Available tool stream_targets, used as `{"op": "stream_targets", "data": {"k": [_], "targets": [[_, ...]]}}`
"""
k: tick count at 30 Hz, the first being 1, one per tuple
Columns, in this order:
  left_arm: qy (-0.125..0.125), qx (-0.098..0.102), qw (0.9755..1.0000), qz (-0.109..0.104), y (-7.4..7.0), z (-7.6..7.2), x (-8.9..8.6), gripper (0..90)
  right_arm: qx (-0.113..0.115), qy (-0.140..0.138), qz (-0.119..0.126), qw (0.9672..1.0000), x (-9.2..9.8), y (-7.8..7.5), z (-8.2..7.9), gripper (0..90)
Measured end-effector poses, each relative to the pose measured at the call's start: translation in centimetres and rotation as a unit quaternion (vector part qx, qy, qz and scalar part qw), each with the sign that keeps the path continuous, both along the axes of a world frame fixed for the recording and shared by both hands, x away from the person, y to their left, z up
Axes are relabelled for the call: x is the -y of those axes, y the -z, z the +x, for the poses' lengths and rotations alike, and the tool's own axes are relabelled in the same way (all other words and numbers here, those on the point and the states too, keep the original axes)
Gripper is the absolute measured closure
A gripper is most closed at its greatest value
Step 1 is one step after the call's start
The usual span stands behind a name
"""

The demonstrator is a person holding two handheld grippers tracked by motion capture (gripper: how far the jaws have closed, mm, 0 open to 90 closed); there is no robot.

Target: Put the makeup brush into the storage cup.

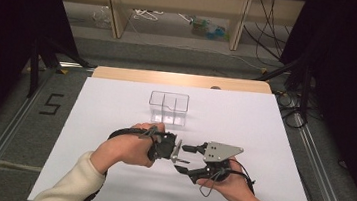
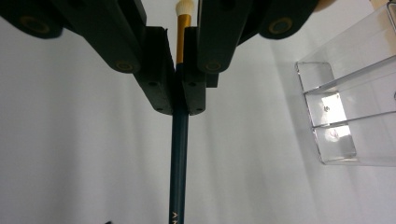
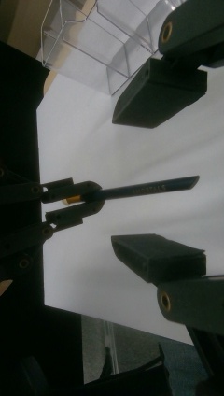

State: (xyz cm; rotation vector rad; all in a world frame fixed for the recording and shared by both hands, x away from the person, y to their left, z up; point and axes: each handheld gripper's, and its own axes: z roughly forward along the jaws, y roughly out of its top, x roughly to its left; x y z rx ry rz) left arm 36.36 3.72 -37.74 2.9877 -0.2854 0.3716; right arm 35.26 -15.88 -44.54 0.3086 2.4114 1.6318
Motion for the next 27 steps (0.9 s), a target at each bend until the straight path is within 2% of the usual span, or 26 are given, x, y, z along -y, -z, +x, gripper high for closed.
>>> {"op": "stream_targets", "data": {"k": [3,4,8,10,17,27], "targets": [[-0.003,0.001,1.0,0.0,-0.03,-0.12,0.04,83.0,-0.005,-0.003,-0.001,1.0,-0.08,0.04,0.02,39.1],[-0.004,0.002,1.0,-0.001,-0.04,-0.14,0.05,83.0,-0.007,-0.007,-0.008,0.9999,0.0,-0.03,0.06,39.8],[-0.002,0.005,1.0,0.0,-0.1,-0.16,0.08,83.0,-0.006,-0.011,-0.008,0.9999,-0.14,0.08,0.11,42.8],[-0.003,0.005,1.0,0.0,-0.13,-0.18,0.1,83.0,-0.003,-0.008,-0.001,1.0,-0.31,0.19,0.12,44.0],[-0.002,0.009,1.0,-0.002,-0.13,-0.19,0.11,83.0,-0.007,-0.019,-0.01,0.9998,-0.47,0.26,0.15,48.8],[0.001,0.012,0.9999,-0.004,-0.09,-0.26,0.26,83.0,-0.001,-0.018,-0.008,0.9998,-0.62,0.47,0.14,64.6]]}}
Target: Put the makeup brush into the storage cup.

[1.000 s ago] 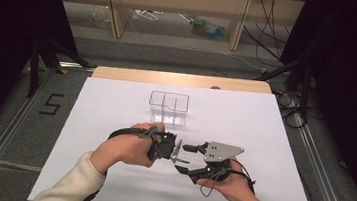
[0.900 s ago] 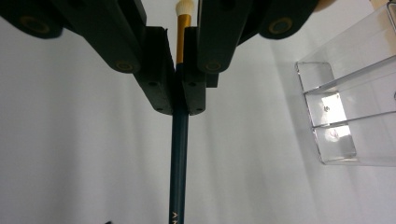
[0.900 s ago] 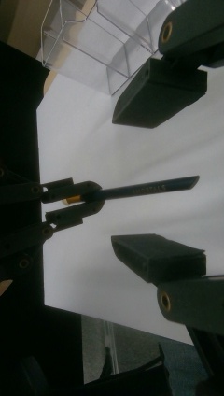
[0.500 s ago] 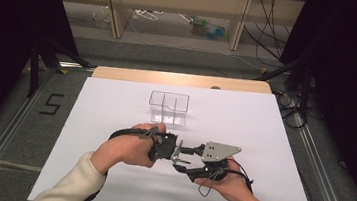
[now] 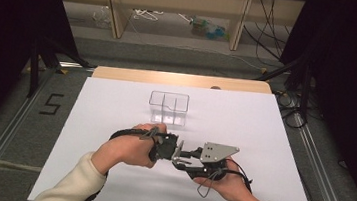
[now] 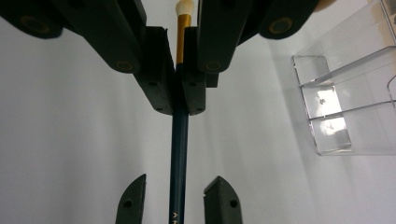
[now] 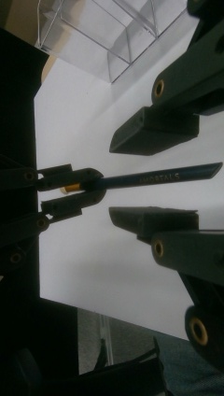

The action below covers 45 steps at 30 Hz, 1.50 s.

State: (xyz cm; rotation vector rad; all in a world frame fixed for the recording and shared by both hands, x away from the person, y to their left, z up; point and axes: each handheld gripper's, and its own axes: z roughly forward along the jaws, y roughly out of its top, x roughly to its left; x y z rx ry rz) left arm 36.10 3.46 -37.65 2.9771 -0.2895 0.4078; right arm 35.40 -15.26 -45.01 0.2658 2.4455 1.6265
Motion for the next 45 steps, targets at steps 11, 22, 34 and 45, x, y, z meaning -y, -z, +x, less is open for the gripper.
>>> {"op": "stream_targets", "data": {"k": [11,22,34,45], "targets": [[0.005,0.001,1.0,-0.002,-0.05,-0.1,0.14,83.0,-0.007,-0.008,-0.007,0.9999,0.25,0.1,0.19,76.7],[0.012,0.009,0.9998,-0.009,-0.13,-0.2,0.31,83.0,-0.012,-0.006,-0.004,0.9999,0.28,0.13,0.22,81.0],[0.01,0.007,0.9998,-0.013,-0.22,-0.26,0.34,83.0,-0.014,0.0,-0.011,0.9998,0.27,0.25,0.27,79.2],[0.01,0.016,0.9998,-0.009,-0.3,-0.22,0.32,82.9,-0.015,0.003,-0.002,0.9999,-0.02,0.36,0.28,84.1]]}}
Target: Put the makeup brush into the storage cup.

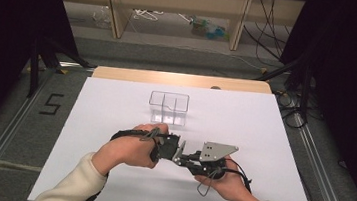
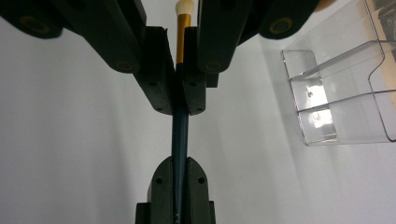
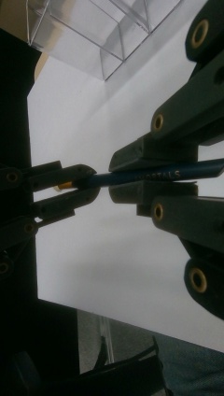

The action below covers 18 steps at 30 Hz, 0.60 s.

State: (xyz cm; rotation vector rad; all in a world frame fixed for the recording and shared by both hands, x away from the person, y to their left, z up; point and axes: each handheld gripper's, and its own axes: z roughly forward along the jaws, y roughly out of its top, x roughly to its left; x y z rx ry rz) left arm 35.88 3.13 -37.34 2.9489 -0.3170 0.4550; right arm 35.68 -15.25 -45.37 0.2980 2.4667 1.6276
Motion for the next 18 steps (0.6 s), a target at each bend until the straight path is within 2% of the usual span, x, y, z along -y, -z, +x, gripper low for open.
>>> {"op": "stream_targets", "data": {"k": [6,11,12,13,14,18], "targets": [[-0.003,0.001,1.0,-0.003,-0.03,0.01,-0.03,82.9,0.002,0.0,-0.008,1.0,0.09,-0.14,-0.02,84.1],[-0.003,0.004,1.0,-0.003,-0.08,0.03,-0.01,82.7,0.005,0.002,-0.003,1.0,0.05,-0.16,-0.08,84.2],[-0.003,0.006,1.0,-0.004,-0.08,0.0,0.0,82.7,0.008,0.009,0.007,0.9999,-0.06,-0.12,-0.11,84.2],[-0.002,0.008,1.0,-0.004,-0.09,-0.04,0.01,82.6,0.006,0.006,-0.001,1.0,0.05,-0.24,-0.12,84.2],[-0.002,0.009,0.9999,-0.004,-0.11,-0.06,0.03,82.5,0.012,0.009,0.005,0.9999,-0.02,-0.18,-0.11,84.3],[-0.001,0.01,0.9999,-0.001,-0.14,-0.15,0.08,82.5,0.011,0.007,-0.001,0.9999,0.03,-0.23,-0.17,84.3]]}}
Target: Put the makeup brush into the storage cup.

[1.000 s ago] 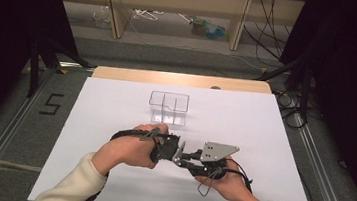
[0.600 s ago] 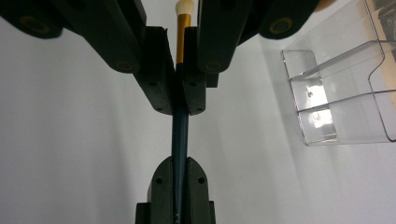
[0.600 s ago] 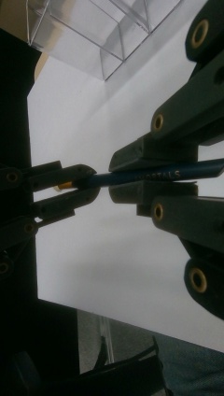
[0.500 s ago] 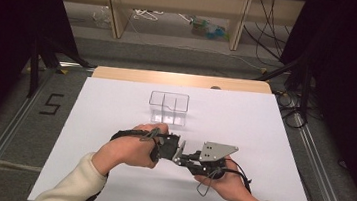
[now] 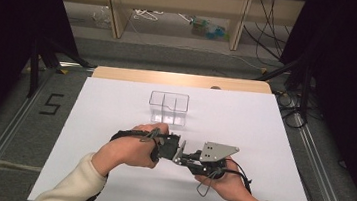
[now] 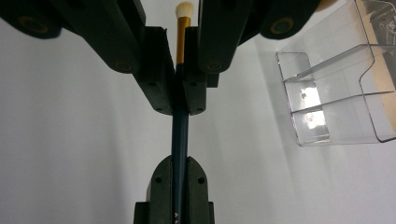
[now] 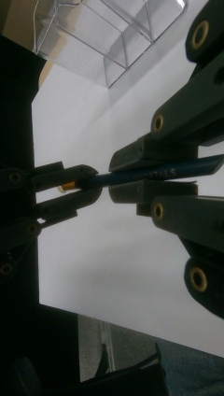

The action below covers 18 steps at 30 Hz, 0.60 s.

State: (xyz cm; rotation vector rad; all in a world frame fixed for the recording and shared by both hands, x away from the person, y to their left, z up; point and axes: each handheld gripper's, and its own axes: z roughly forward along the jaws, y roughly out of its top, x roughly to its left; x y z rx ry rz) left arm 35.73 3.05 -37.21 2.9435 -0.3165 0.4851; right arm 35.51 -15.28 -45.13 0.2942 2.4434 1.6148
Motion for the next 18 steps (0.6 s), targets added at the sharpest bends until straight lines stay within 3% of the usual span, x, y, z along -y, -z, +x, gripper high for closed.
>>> {"op": "stream_targets", "data": {"k": [7,12,18], "targets": [[0.0,0.006,1.0,-0.006,-0.14,-0.01,-0.02,81.9,0.0,0.004,0.005,1.0,0.06,-0.08,0.02,84.4],[-0.002,0.006,0.9999,-0.013,-0.3,-0.07,-0.15,79.3,0.003,0.003,-0.005,1.0,0.26,-0.19,0.08,84.5],[-0.003,0.014,0.9995,-0.027,-0.61,-0.03,-0.51,77.8,0.001,0.017,0.004,0.9998,0.39,-0.28,0.14,84.6]]}}
